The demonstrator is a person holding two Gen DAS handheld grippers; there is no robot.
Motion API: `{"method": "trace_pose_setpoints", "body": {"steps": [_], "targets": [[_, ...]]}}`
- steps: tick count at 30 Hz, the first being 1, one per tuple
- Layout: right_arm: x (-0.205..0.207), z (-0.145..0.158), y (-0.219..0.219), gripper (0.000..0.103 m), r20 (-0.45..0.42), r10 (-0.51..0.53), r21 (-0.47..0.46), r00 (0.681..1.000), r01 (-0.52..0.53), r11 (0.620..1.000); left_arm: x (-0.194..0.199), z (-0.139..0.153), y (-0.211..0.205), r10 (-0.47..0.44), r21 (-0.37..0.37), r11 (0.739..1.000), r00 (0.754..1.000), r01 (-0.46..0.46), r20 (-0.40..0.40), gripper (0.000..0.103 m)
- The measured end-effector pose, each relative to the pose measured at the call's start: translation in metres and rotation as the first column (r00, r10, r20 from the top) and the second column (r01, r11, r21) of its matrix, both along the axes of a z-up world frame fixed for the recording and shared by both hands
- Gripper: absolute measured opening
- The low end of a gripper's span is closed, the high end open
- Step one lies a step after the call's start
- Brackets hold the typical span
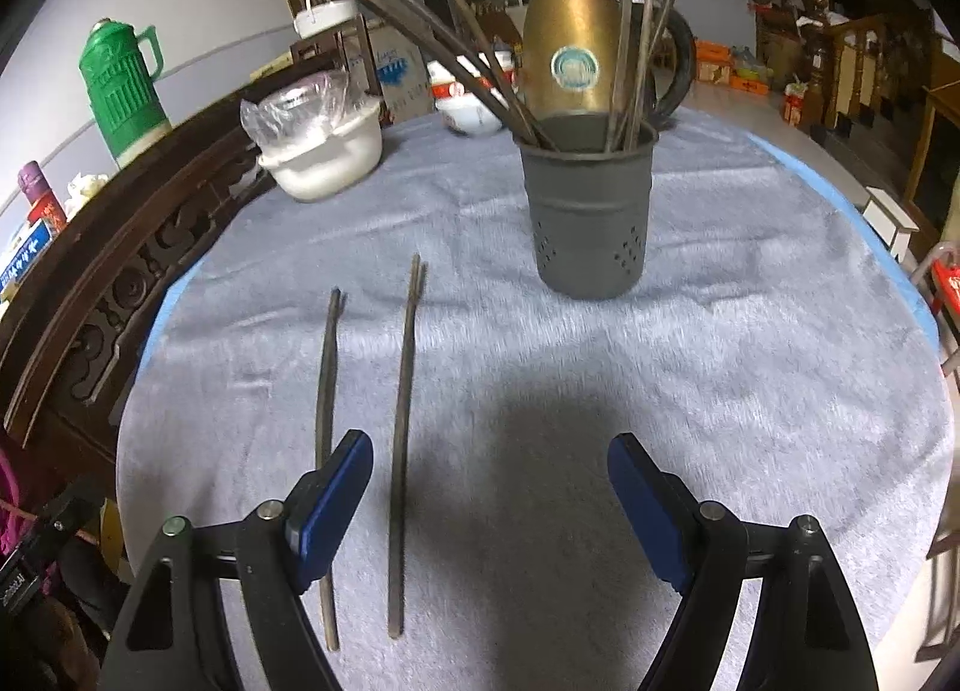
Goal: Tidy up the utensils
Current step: 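Lower the right tool onto a remaining chopstick and close it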
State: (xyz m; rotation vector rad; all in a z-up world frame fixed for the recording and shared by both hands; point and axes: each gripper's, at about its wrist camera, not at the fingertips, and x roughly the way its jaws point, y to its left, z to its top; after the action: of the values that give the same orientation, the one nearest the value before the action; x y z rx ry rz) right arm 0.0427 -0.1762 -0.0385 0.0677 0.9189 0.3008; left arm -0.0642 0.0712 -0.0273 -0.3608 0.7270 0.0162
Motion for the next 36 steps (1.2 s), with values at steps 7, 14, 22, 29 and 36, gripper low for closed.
{"method": "trace_pose_setpoints", "body": {"steps": [7, 14, 22, 29, 36], "targets": [[0.023, -0.008, 0.011, 0.081, -0.130, 0.058, 0.002, 0.990, -0.058, 0.998, 0.003, -0.006, -0.010, -0.039, 0.000, 0.999, 0.999, 0.039, -0.022, 0.077], [0.054, -0.008, 0.040, 0.066, -0.154, 0.107, 0.012, 0.982, -0.107, 0.994, 0.005, -0.009, -0.006, -0.021, -0.008, 1.000, 0.999, 0.020, -0.038, 0.077], [0.092, -0.033, 0.069, 0.038, -0.211, 0.096, -0.033, 0.973, -0.106, 0.994, 0.006, -0.011, -0.006, -0.016, -0.002, 1.000, 0.998, 0.016, -0.053, 0.077], [0.094, -0.033, 0.056, 0.007, -0.230, 0.114, -0.064, 0.966, -0.132, 0.989, 0.024, -0.014, -0.012, -0.033, -0.012, 0.999, 0.995, 0.032, -0.090, 0.077], [0.088, -0.037, 0.006, 0.007, -0.249, 0.062, -0.048, 0.966, -0.076, 0.996, 0.084, -0.008, -0.035, -0.067, -0.011, 0.998, 0.986, 0.066, -0.151, 0.077]]}}
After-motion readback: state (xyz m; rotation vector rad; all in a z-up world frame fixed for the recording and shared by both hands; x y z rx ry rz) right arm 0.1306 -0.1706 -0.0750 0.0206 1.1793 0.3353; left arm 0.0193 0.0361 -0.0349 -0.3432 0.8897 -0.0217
